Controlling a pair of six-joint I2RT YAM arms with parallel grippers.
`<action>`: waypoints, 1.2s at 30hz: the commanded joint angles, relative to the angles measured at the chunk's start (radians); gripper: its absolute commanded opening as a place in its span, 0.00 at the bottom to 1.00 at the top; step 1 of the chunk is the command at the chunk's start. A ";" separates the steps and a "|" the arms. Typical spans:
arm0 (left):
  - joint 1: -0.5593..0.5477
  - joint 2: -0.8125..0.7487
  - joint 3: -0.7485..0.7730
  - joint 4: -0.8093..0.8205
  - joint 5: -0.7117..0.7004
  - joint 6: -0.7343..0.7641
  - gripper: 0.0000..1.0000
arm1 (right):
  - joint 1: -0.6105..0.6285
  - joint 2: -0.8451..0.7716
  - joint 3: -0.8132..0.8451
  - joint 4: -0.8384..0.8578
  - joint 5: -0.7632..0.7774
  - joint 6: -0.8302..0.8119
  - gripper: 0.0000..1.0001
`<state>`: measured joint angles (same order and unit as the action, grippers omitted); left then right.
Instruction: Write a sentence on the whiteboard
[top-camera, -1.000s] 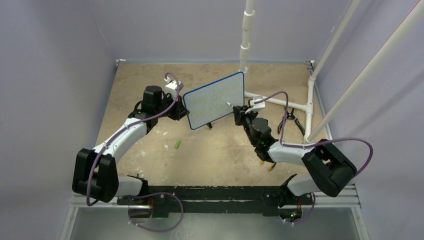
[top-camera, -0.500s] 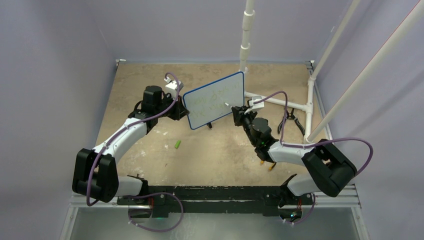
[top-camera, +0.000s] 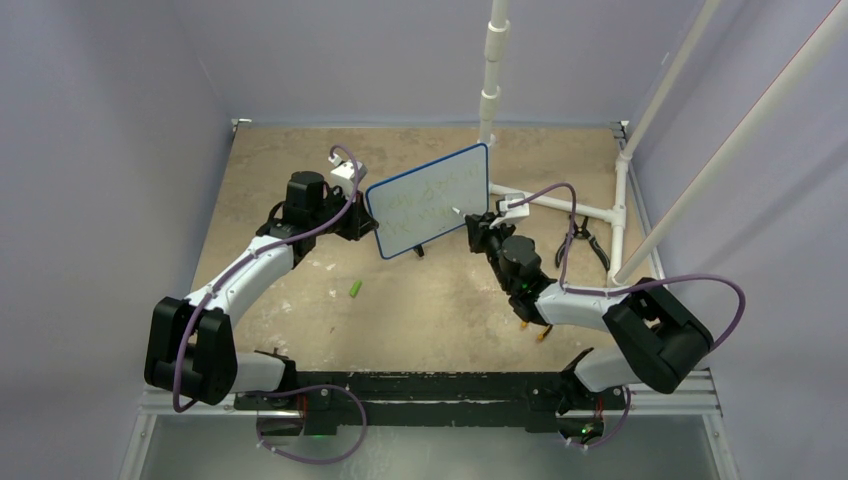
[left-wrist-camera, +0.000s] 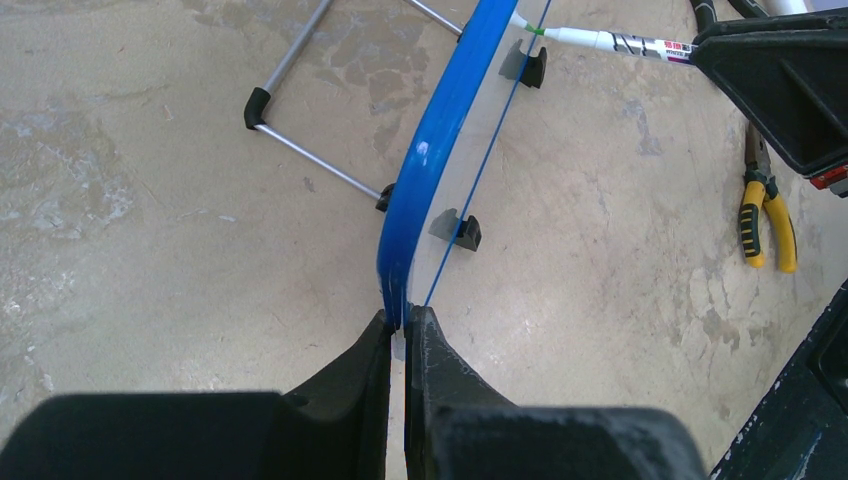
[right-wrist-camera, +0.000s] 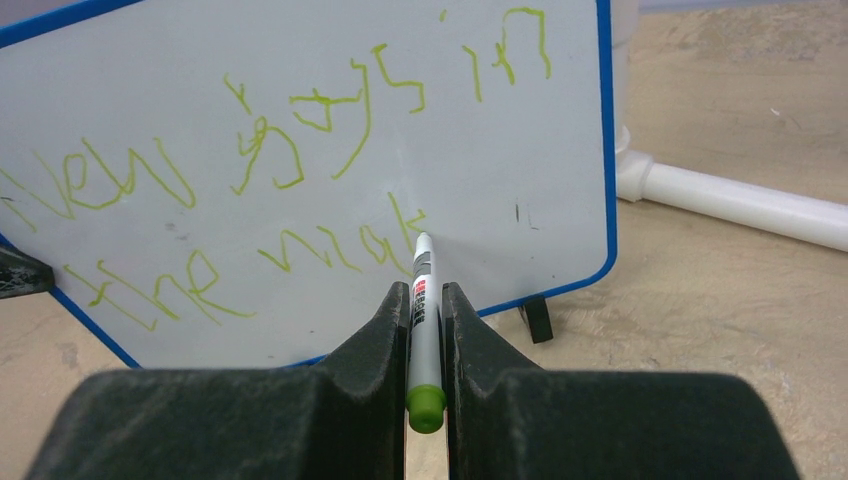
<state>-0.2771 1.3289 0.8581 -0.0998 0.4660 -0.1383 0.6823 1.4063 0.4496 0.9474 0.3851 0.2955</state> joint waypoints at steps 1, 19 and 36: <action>-0.002 -0.028 0.018 0.014 -0.003 0.000 0.00 | 0.004 -0.003 0.003 -0.009 0.056 0.025 0.00; -0.002 -0.019 0.017 0.020 0.005 -0.005 0.00 | 0.000 -0.058 -0.012 0.063 0.044 -0.038 0.00; -0.004 -0.013 0.016 0.025 0.011 -0.008 0.00 | -0.007 0.034 0.047 0.109 0.058 -0.065 0.00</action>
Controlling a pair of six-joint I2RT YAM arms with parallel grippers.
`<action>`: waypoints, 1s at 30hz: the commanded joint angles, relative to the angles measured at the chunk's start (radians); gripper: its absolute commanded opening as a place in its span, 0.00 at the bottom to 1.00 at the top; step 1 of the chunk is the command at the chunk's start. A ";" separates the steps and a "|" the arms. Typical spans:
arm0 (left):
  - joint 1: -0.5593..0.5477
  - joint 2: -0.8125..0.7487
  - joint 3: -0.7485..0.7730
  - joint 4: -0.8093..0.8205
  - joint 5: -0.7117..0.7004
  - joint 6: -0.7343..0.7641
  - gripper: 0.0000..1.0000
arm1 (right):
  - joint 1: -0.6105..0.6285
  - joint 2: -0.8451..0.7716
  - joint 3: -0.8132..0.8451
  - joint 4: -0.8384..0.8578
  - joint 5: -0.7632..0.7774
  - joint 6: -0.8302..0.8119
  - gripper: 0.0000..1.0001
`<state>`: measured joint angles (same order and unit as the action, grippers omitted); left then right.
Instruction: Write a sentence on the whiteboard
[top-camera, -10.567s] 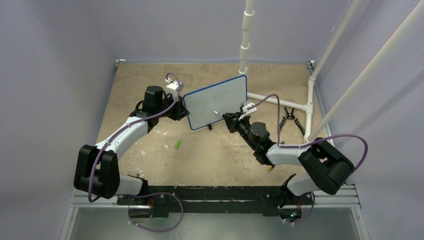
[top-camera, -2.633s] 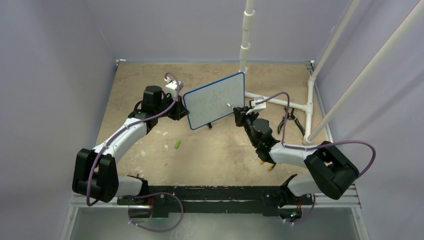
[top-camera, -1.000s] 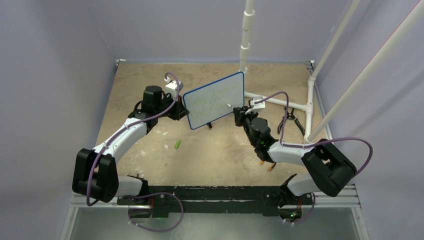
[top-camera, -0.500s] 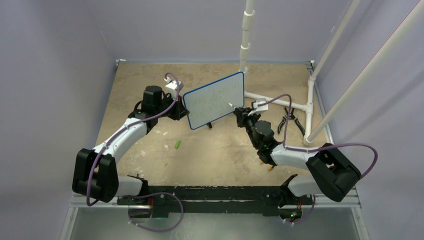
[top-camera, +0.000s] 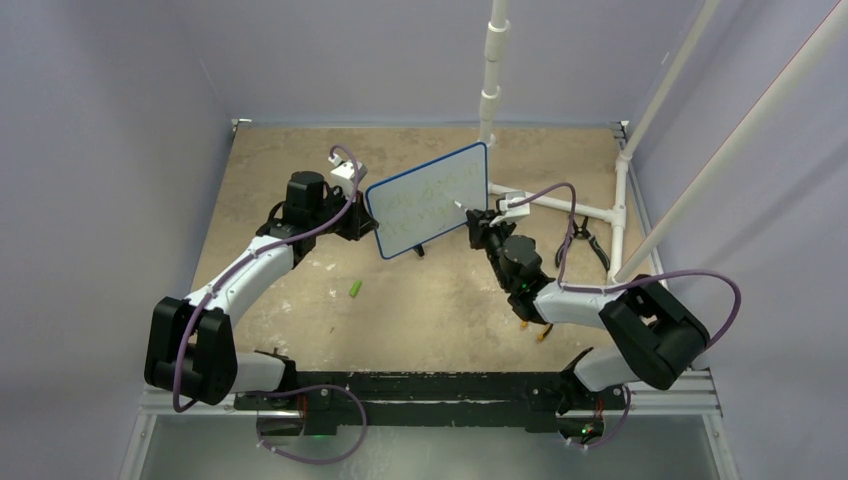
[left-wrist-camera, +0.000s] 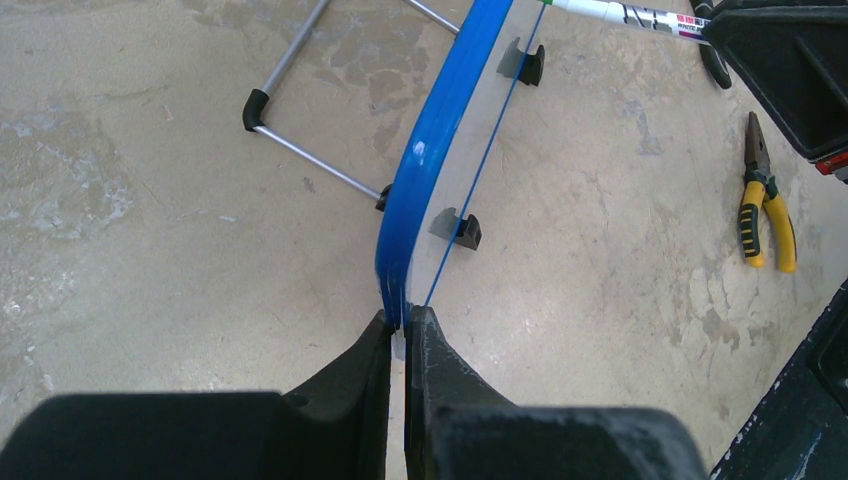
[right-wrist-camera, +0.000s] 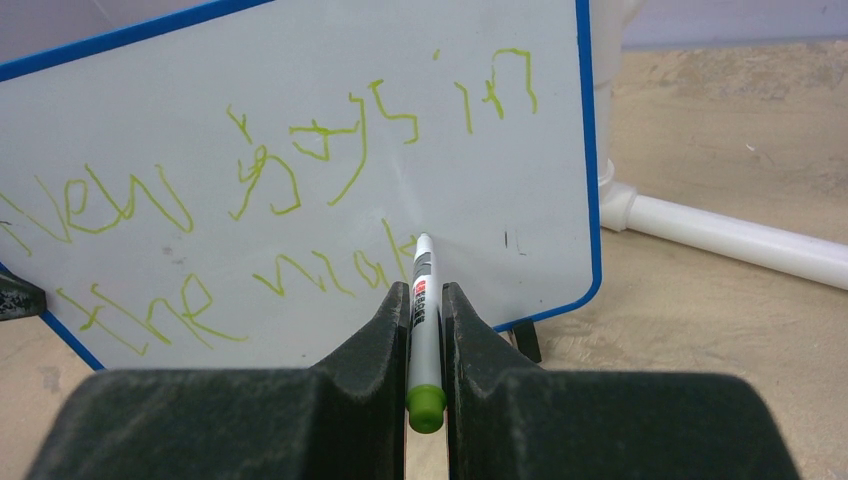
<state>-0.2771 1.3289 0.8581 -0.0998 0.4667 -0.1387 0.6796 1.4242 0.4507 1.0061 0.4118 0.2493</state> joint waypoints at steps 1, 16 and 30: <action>-0.004 -0.012 0.017 0.025 0.011 -0.008 0.00 | -0.004 0.020 0.046 0.045 0.034 -0.017 0.00; -0.004 -0.017 0.017 0.023 0.009 -0.007 0.00 | -0.004 0.029 0.034 -0.061 0.062 0.048 0.00; -0.004 -0.022 0.017 0.022 0.005 -0.007 0.00 | -0.004 -0.092 0.015 -0.003 0.036 0.018 0.00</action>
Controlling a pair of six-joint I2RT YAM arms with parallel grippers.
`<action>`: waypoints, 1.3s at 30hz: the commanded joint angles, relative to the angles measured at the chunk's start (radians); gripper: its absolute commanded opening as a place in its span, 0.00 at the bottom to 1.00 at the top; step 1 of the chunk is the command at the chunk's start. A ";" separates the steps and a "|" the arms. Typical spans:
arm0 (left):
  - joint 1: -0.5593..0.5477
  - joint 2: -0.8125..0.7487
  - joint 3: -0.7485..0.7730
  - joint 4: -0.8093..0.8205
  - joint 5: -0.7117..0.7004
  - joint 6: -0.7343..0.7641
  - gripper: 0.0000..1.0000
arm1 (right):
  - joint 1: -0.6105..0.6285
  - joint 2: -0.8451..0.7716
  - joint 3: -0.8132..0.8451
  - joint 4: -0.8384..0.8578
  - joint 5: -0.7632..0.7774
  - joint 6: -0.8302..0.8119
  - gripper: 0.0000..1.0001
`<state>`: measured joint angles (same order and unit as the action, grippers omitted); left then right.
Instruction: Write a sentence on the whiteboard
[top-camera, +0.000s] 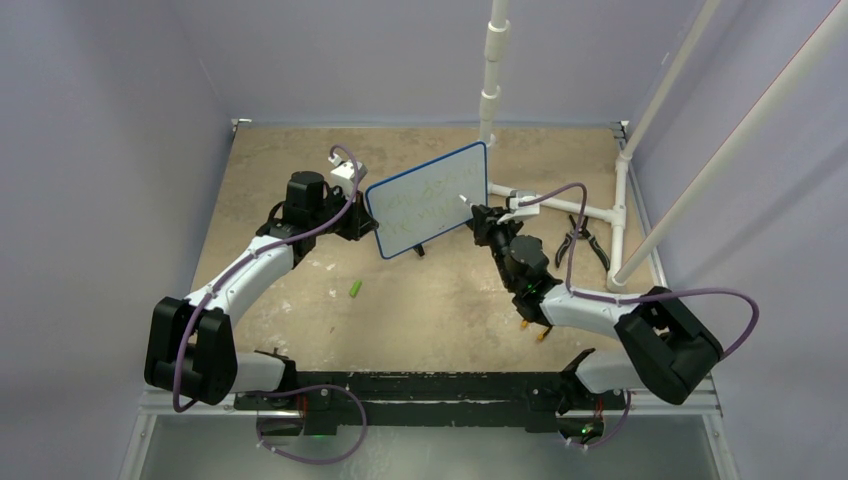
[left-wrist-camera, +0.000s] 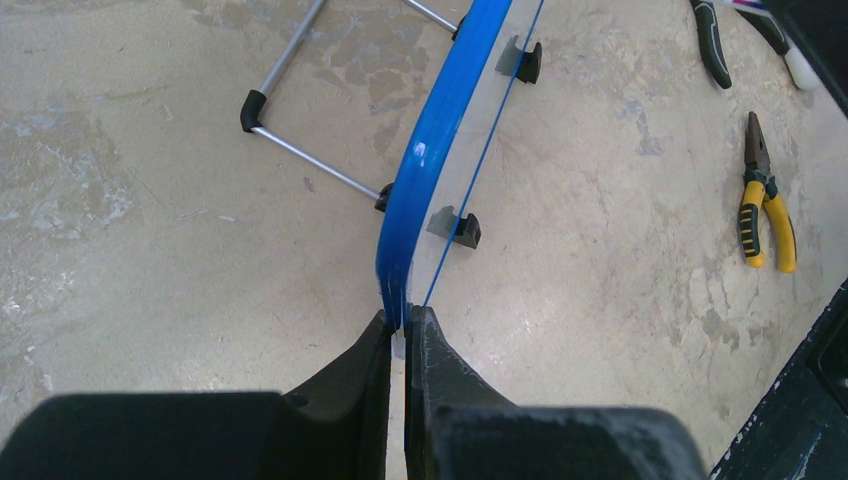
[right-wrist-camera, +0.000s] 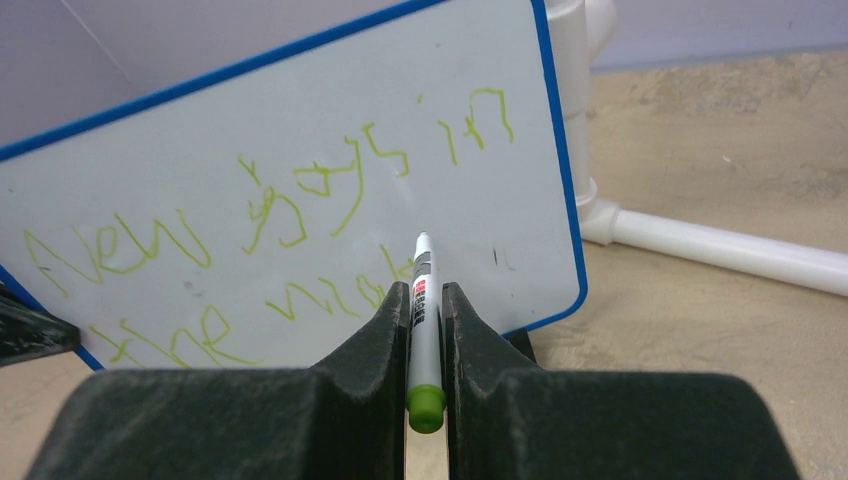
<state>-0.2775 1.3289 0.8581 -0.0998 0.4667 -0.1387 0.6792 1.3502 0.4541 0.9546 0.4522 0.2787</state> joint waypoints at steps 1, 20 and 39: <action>-0.003 -0.022 0.016 0.022 0.006 -0.007 0.00 | -0.003 -0.015 0.014 0.051 -0.008 -0.013 0.00; -0.003 -0.016 0.018 0.020 0.004 -0.006 0.00 | -0.003 0.081 0.067 0.103 -0.047 -0.031 0.00; -0.002 -0.128 0.086 -0.050 -0.130 0.031 0.82 | -0.005 -0.223 -0.076 0.030 0.004 -0.043 0.00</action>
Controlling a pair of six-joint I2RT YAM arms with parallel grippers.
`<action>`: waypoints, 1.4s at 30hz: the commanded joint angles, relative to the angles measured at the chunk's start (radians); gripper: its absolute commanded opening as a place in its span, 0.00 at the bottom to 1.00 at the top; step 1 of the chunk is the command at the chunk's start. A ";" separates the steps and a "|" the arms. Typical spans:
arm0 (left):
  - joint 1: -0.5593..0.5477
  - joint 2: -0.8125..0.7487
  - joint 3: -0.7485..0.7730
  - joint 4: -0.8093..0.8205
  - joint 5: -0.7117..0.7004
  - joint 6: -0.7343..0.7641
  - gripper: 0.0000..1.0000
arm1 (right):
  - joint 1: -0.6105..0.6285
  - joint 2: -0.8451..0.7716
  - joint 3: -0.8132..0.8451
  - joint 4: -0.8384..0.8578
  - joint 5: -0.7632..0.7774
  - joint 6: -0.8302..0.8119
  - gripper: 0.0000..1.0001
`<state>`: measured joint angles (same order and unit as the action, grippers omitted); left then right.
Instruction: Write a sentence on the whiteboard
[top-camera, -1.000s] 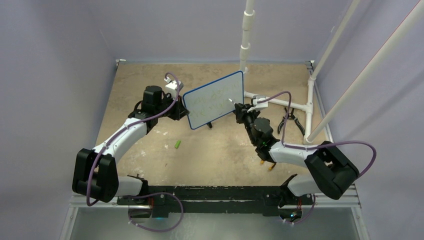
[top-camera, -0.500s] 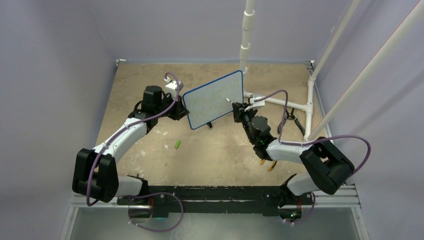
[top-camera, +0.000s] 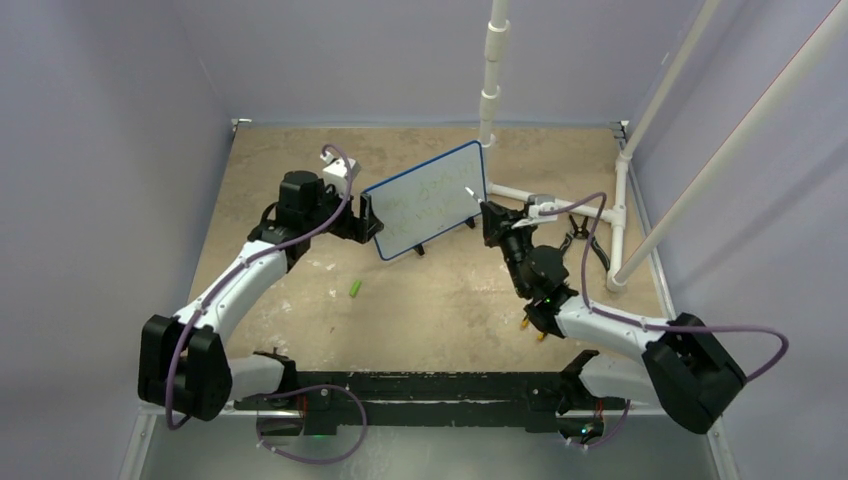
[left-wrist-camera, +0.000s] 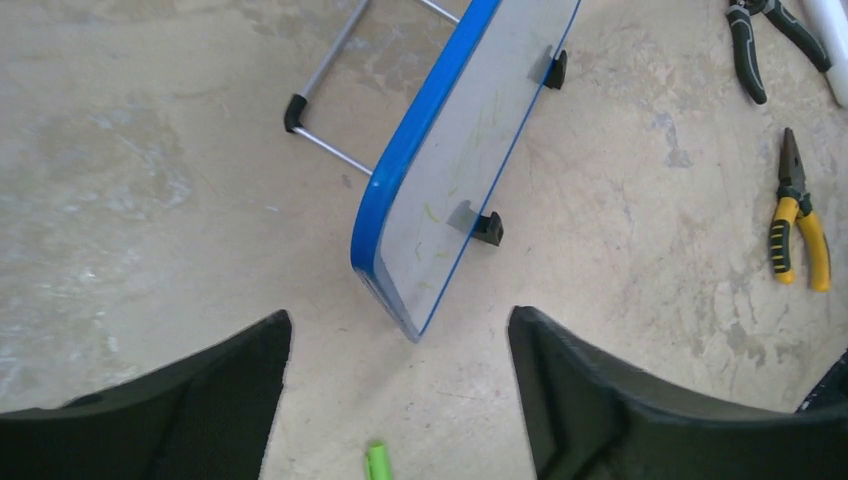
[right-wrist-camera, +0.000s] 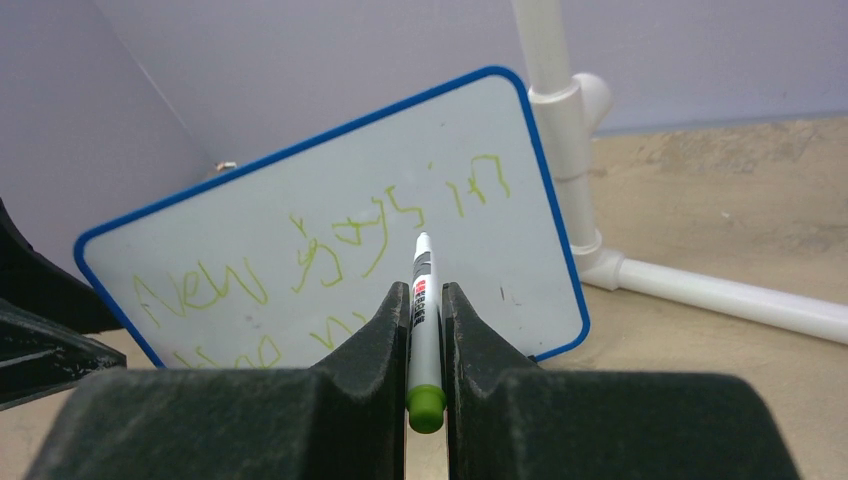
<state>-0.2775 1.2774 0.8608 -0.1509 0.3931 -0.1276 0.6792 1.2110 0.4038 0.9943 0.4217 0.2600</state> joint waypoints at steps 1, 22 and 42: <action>-0.002 -0.084 0.108 -0.008 -0.071 0.026 0.84 | -0.005 -0.108 -0.033 -0.016 0.037 -0.030 0.00; -0.140 0.523 0.729 -0.235 0.103 0.204 0.87 | -0.004 -0.471 -0.120 -0.215 -0.027 -0.034 0.00; -0.140 0.596 0.788 -0.487 0.330 0.339 0.00 | -0.004 -0.547 -0.133 -0.337 -0.058 -0.019 0.00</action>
<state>-0.4145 1.8660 1.6405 -0.4984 0.6464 0.1585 0.6792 0.6712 0.2737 0.6720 0.3992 0.2478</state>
